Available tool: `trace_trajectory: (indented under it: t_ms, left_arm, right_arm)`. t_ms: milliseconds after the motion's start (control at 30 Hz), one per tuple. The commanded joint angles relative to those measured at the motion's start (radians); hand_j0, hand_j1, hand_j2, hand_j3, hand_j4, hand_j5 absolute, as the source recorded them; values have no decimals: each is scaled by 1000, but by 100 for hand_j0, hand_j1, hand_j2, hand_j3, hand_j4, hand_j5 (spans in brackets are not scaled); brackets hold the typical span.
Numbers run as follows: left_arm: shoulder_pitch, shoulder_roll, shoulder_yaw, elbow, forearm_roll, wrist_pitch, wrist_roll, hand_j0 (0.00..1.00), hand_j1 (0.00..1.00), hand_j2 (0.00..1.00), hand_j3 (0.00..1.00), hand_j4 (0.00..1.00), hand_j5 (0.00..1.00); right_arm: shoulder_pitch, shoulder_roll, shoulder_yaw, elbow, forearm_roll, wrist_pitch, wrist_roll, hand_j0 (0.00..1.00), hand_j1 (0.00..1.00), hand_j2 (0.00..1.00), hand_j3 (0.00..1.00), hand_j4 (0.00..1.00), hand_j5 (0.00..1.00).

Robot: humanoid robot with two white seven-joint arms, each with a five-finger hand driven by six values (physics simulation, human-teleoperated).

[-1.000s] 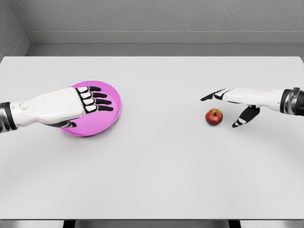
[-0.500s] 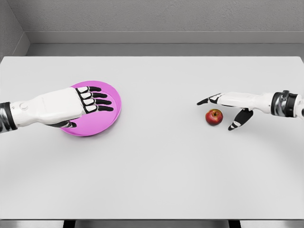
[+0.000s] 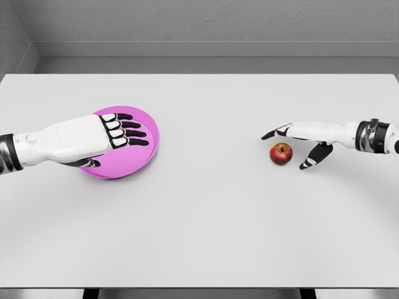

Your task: Put the apple on the plate with both arms

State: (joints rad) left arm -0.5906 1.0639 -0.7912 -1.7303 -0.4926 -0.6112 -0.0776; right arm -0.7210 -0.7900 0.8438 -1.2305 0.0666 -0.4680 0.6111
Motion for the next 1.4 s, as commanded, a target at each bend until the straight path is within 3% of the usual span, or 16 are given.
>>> trace_trajectory:
  t_ms: [0, 167, 300, 500, 633, 900, 967, 1100, 1133, 1367]
  left_arm:
    - [0, 1, 1, 0, 6, 0, 1, 100, 100, 100, 100, 100, 100]
    - [0, 1, 1, 0, 6, 0, 1, 100, 100, 100, 100, 100, 100]
    - [0, 1, 1, 0, 6, 0, 1, 100, 100, 100, 100, 100, 100]
    - [0, 1, 1, 0, 6, 0, 1, 100, 100, 100, 100, 100, 100]
    - [0, 1, 1, 0, 6, 0, -1, 100, 100, 100, 100, 100, 100]
    - [0, 1, 1, 0, 6, 0, 1, 100, 100, 100, 100, 100, 100]
    - [0, 1, 1, 0, 6, 0, 1, 100, 100, 100, 100, 100, 100]
    - [-2, 1, 1, 0, 6, 0, -1, 100, 100, 100, 100, 100, 100]
    - [0, 1, 1, 0, 6, 0, -1, 100, 100, 100, 100, 100, 100]
    - [0, 1, 1, 0, 6, 0, 1, 100, 100, 100, 100, 100, 100]
  right_arm:
    - [0, 6, 4, -1, -5, 2, 0, 91, 91, 91, 91, 91, 91]
    - [0, 6, 8, -1, -5, 0, 0, 87, 87, 87, 87, 87, 87]
    - [-2, 6, 8, -1, -5, 0, 0, 70, 70, 70, 70, 70, 70]
    - [0, 5, 9, -1, -5, -8, 0, 64, 64, 64, 64, 64, 64]
    - [0, 5, 8, -1, -5, -20, 0, 48, 48, 48, 48, 48, 48]
    - [-3, 6, 6, -3, -7, -37, 0, 47, 47, 47, 47, 47, 47]
    - [-14, 18, 6, -15, -13, -86, 0, 47, 47, 47, 47, 47, 47]
    - [-41, 69, 6, -176, -14, -87, 0, 47, 47, 47, 47, 47, 47]
    - [-46, 106, 9, -176, -16, -83, 0, 47, 47, 47, 47, 47, 47]
    - [-84, 164, 55, -198, -14, -87, 0, 49, 49, 49, 49, 49, 49]
